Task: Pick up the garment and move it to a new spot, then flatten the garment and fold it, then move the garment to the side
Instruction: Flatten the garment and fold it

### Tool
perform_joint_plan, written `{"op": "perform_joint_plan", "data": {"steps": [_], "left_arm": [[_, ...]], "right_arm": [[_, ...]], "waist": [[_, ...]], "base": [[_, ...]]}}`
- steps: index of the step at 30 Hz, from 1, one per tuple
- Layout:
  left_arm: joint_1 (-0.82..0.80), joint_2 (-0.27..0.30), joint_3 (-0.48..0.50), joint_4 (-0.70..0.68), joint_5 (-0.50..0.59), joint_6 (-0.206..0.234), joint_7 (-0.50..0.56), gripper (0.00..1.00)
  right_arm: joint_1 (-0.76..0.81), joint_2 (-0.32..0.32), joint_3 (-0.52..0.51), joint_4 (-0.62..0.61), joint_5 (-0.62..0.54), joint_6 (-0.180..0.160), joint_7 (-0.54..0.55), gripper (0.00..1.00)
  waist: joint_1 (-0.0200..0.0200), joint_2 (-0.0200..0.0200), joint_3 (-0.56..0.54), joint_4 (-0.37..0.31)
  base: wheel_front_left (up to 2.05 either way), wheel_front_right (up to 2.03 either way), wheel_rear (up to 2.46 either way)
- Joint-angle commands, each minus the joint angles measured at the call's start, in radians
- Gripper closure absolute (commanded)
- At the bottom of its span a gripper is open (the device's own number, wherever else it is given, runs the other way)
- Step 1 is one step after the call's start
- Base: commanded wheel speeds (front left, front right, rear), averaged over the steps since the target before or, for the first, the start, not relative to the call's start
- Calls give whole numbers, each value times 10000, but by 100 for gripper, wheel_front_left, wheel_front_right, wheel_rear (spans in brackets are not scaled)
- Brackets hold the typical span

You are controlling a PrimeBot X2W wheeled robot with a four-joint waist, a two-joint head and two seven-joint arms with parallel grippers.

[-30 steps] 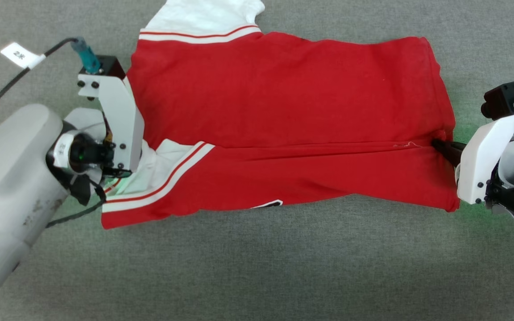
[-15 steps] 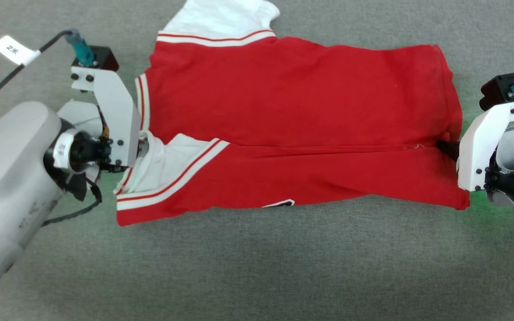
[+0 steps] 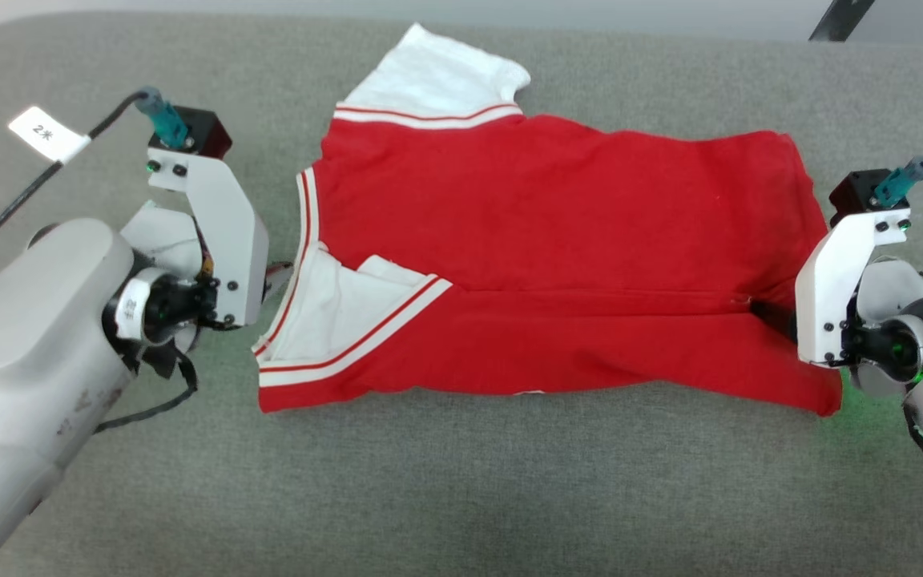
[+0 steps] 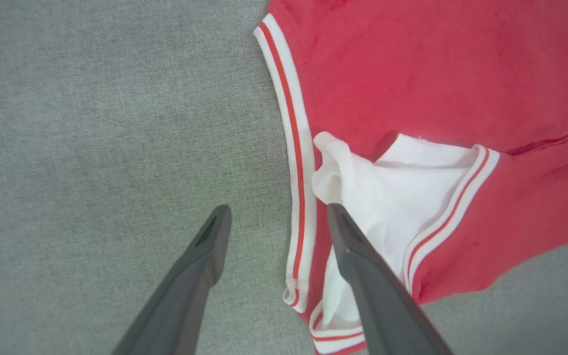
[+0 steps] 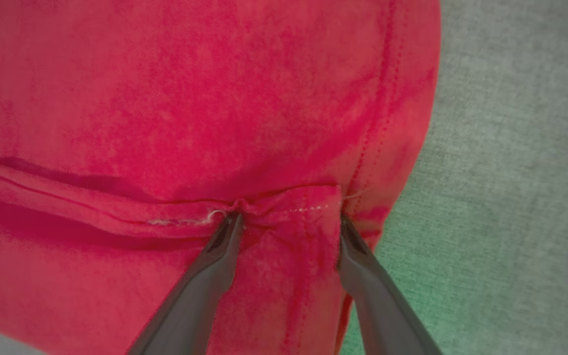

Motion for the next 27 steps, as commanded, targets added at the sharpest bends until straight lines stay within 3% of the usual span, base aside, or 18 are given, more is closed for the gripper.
{"op": "perform_joint_plan", "data": {"steps": [1,9,15,20,24,27], "left_arm": [[119,-35,24,11,34,-143,-153,0],[781,0,251,-188,35,-509,-1517,0],[1687,209,307,-835,281,-594,-2885,0],[2594,523,452,-1557,242,-260,-3786,0],[3336,775,564,-2142,13,84,-4137,0],[3783,997,647,-2431,-140,288,-4330,0]], "right_arm": [[661,277,312,412,-12,44,67,0],[610,-267,464,-508,48,39,-1580,0],[1577,-1090,647,-2206,-350,27,-4524,0],[2838,-1624,297,-3486,-1637,27,-7324,0],[4066,-1391,-944,-4198,-2941,25,-9193,0],[5167,-788,-2079,-5032,-4064,24,-9719,0]], "waist": [[0,0,-357,6],[0,0,-1312,-144],[0,0,-1956,-211],[0,0,-2240,-309],[0,0,-2338,-408],[0,0,-2376,-500]], "base": [[0,0,0],[0,0,0],[0,0,0],[0,0,0],[0,0,0],[0,0,0]]}}
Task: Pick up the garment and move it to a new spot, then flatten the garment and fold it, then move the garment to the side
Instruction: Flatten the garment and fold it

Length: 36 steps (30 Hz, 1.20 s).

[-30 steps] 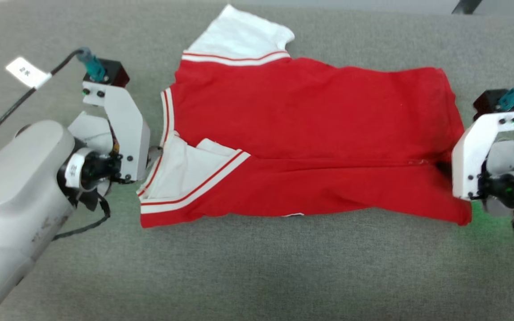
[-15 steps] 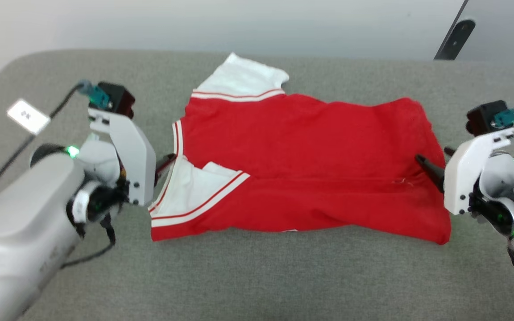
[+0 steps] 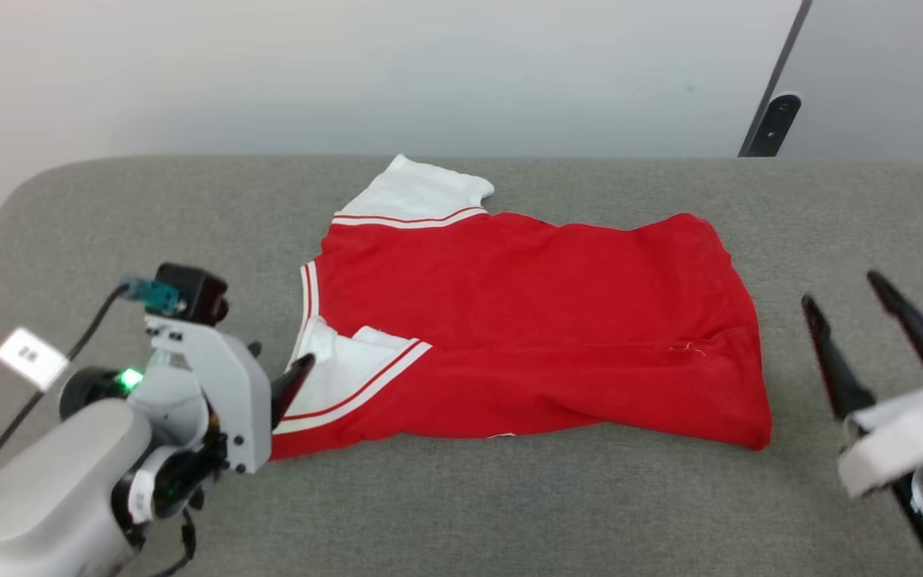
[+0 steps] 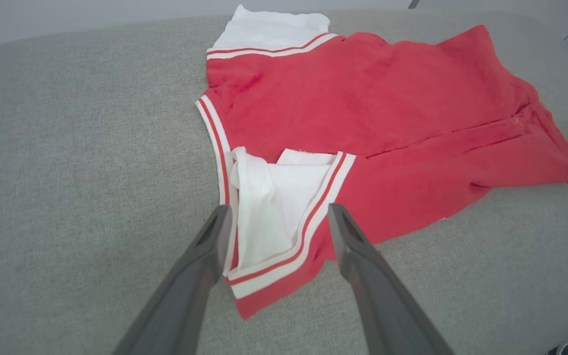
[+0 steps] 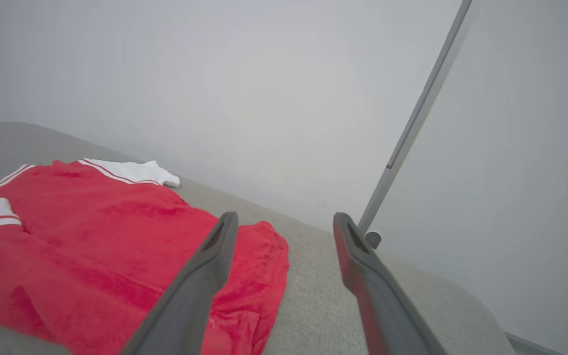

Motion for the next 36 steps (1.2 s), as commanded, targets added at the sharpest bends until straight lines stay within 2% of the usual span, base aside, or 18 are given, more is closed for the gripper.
{"op": "perform_joint_plan", "data": {"steps": [1,4,6,10,13,17,22,32,33,34,35,36], "left_arm": [[317,147,120,-124,-167,172,-107,0],[604,328,148,-366,-301,396,-70,0],[717,470,159,-501,-391,509,43,0],[637,612,159,-592,-682,822,664,0],[275,775,8,-420,-697,878,1399,0],[-310,717,-95,219,-826,760,2357,0],[-772,441,-246,957,-996,744,3241,0],[-1023,-182,-994,2600,-1238,1033,5224,1],[-993,-247,-1053,2747,-1258,1054,5327,35],[-976,-289,-1108,2865,-1280,1061,5420,74],[-979,-333,-1120,2930,-1303,988,5441,100],[-983,-387,-1059,3003,-1384,1014,5439,100]], "right_arm": [[656,416,-601,-556,-573,-1,-165,0],[1685,1227,-1426,-1609,-1426,-1,-279,0],[2260,1804,-1873,-2172,-1646,-1,-294,0],[2917,2502,-2252,-2893,-1887,-1,-306,0],[3105,2755,-2346,-3238,-1952,-1,-169,0],[2943,2938,-2396,-3680,-1837,-1,42,0],[2729,3016,-2289,-3986,-1608,-1,302,0],[2483,3317,-2186,-4099,-1103,-1,625,0],[2462,3310,-2180,-4094,-1076,-1,617,0],[2466,3310,-2167,-4064,-1038,-1,654,0],[2460,3342,-2163,-4036,-935,-1,702,0],[2406,3340,-2177,-4040,-898,-1,732,0]], "waist": [[0,-1,-36,-118],[0,-1,14,-266],[0,-1,93,-377],[0,-1,336,-635],[0,-1,551,-846],[0,-1,877,-1127],[0,-1,1211,-1386],[0,-1,1890,-1754],[0,-1,1927,-1770],[0,-1,1956,-1781],[0,-1,1981,-1782],[0,-1,2002,-1775]], "base": [[0,0,0],[0,0,0],[0,0,0],[0,0,0],[0,0,0],[0,0,0],[0,0,0],[0,0,0],[0,0,0],[0,0,0],[0,0,0],[0,0,0]]}}
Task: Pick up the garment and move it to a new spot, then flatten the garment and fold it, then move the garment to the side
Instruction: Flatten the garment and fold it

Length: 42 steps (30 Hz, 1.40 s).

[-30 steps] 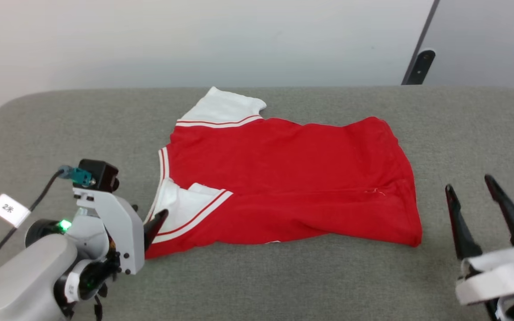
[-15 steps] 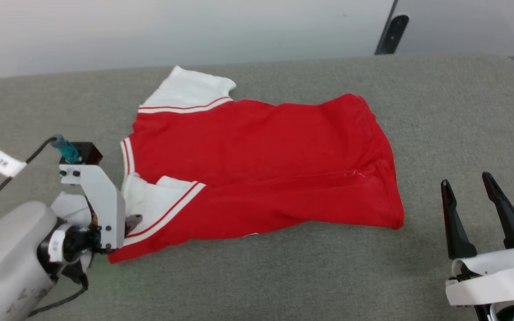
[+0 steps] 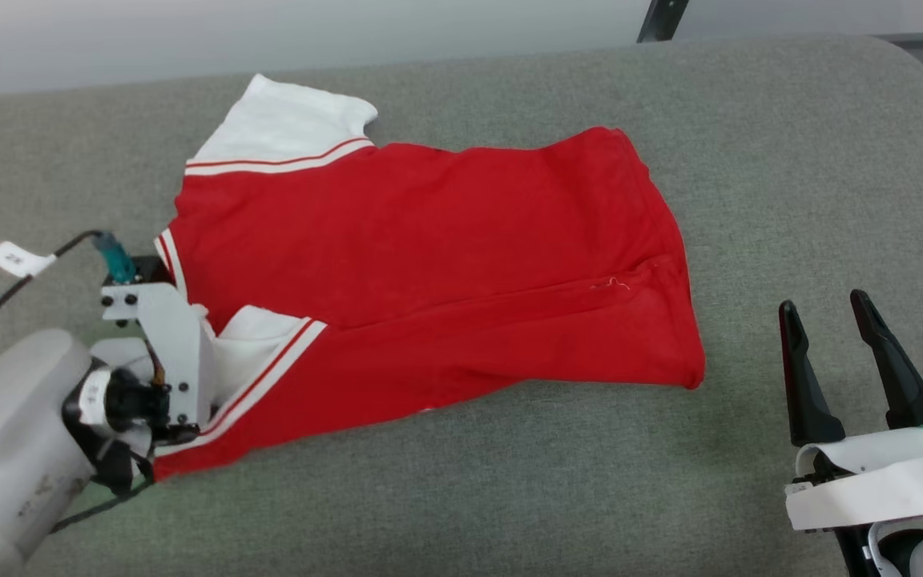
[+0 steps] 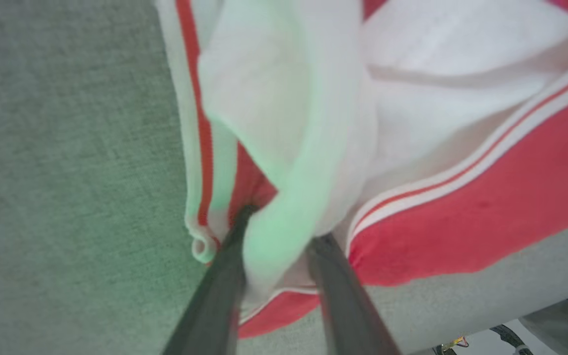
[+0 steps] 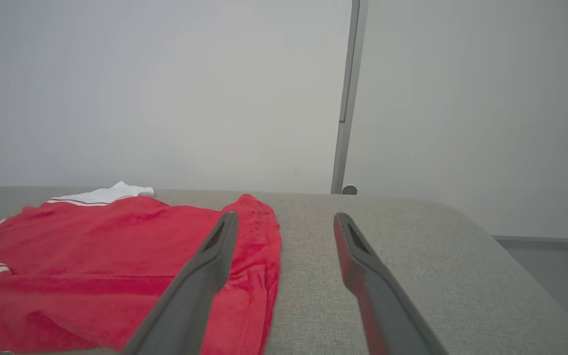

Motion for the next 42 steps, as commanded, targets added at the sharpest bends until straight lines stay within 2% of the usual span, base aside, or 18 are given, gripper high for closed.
{"op": "perform_joint_plan", "data": {"steps": [1,6,9,18,22,30,31,32,36,42], "left_arm": [[516,-304,-298,311,-34,36,-36,100],[217,-484,-220,319,76,-183,-270,100],[101,-630,-208,364,110,-273,-374,100],[-453,-1308,-230,555,279,-609,-586,100],[-760,-1658,-253,698,370,-782,-651,100],[-1192,-2194,-200,1077,397,-1037,-824,100],[-1219,-2253,-192,1144,393,-1077,-847,100],[-1232,-2301,-188,1207,388,-1112,-882,100],[-1174,-2288,-102,1541,300,-1289,-965,100],[-1187,-2012,15,1826,205,-1435,-911,100]], "right_arm": [[-111,-33,7,34,26,-1,82,0],[-313,-275,106,239,419,-1,991,0],[-616,-592,323,397,715,-1,1981,0],[-2697,-1980,1441,2002,1915,-4,6997,0],[-3674,-2083,1790,2936,2211,-6,8518,0],[-5018,-1525,1707,5043,2680,-4,10510,0],[-5068,-1454,1669,5252,2683,-4,10568,72],[-5138,-1424,1679,5399,2674,-4,10582,100],[-5292,-1510,1701,5757,2652,-6,10474,100],[-5367,-2104,1615,5829,2834,-14,10501,100]], "waist": [[0,0,82,-21],[0,0,79,178],[0,0,63,319],[0,0,151,759],[0,0,307,1023],[0,0,763,1475],[0,0,804,1525],[0,0,840,1574],[0,0,845,1693],[0,0,555,1739]], "base": [[0,0,0],[0,0,0],[0,0,0],[0,0,0],[0,0,0],[0,0,0],[0,0,0],[0,0,0],[0,0,0],[0,0,0]]}}
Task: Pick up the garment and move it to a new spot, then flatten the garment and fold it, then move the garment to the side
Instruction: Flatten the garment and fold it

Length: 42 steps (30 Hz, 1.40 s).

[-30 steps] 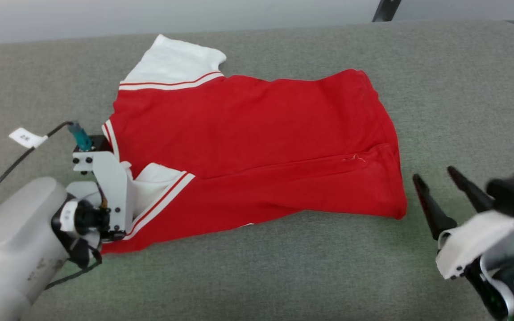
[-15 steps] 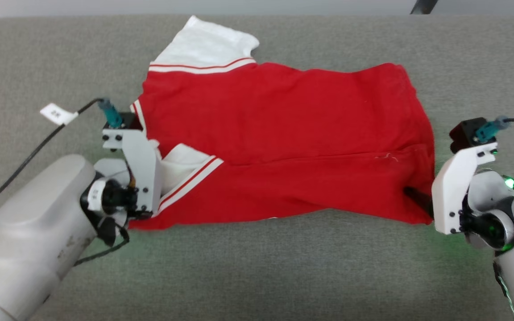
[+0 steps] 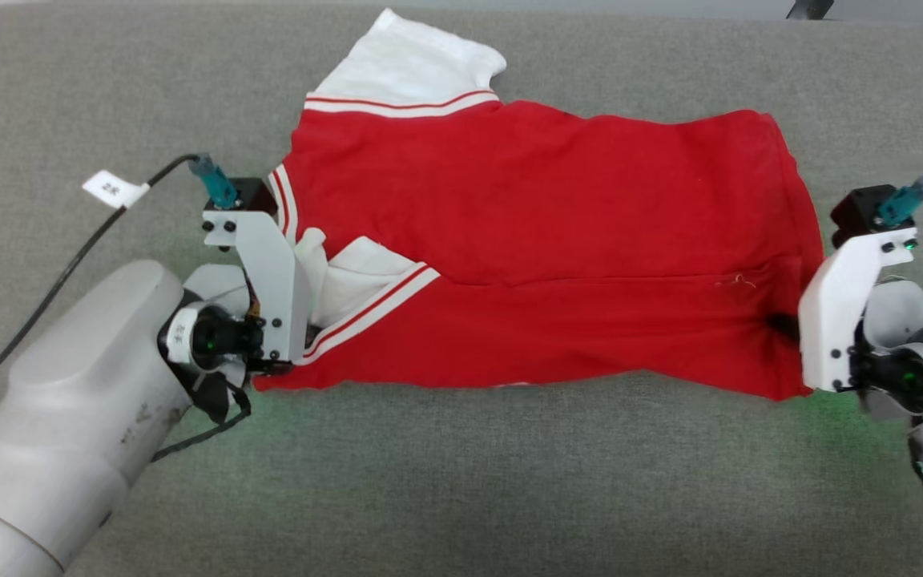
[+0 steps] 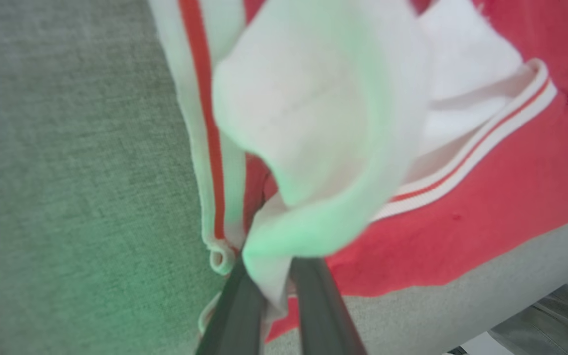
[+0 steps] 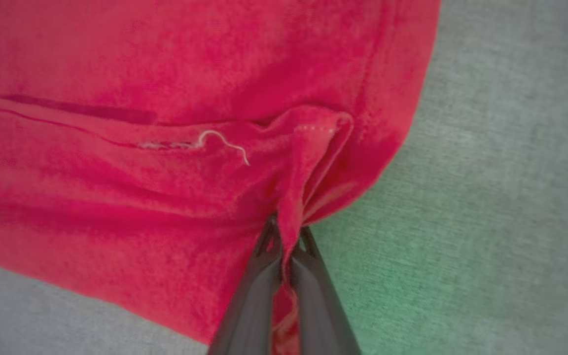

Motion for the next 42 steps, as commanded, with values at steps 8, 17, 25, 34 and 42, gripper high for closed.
{"op": "perform_joint_plan", "data": {"steps": [8,17,25,34,42], "left_arm": [[201,372,-58,100,-118,261,450,100],[382,851,-159,-1082,-203,799,1103,100],[853,1503,-321,-2788,-196,1493,1555,100],[1533,1873,-527,-3886,-163,2289,1628,100],[1782,1324,-702,-2756,-188,2203,1417,100]], "right_arm": [[367,-677,55,-293,725,-26,498,100],[976,-1299,256,-1454,1303,-26,1210,100],[2058,-1774,-91,-3050,1746,-24,1849,100],[3198,-1186,-777,-3707,1269,-24,1746,100],[2816,-424,-634,-2596,790,-24,998,100]], "waist": [[0,0,-767,-17],[0,0,-1368,-24],[0,0,-1502,35],[0,0,-1028,-97],[0,0,-569,-267]], "base": [[0,0,0],[0,0,0],[0,0,0],[0,0,0],[0,0,0]]}}
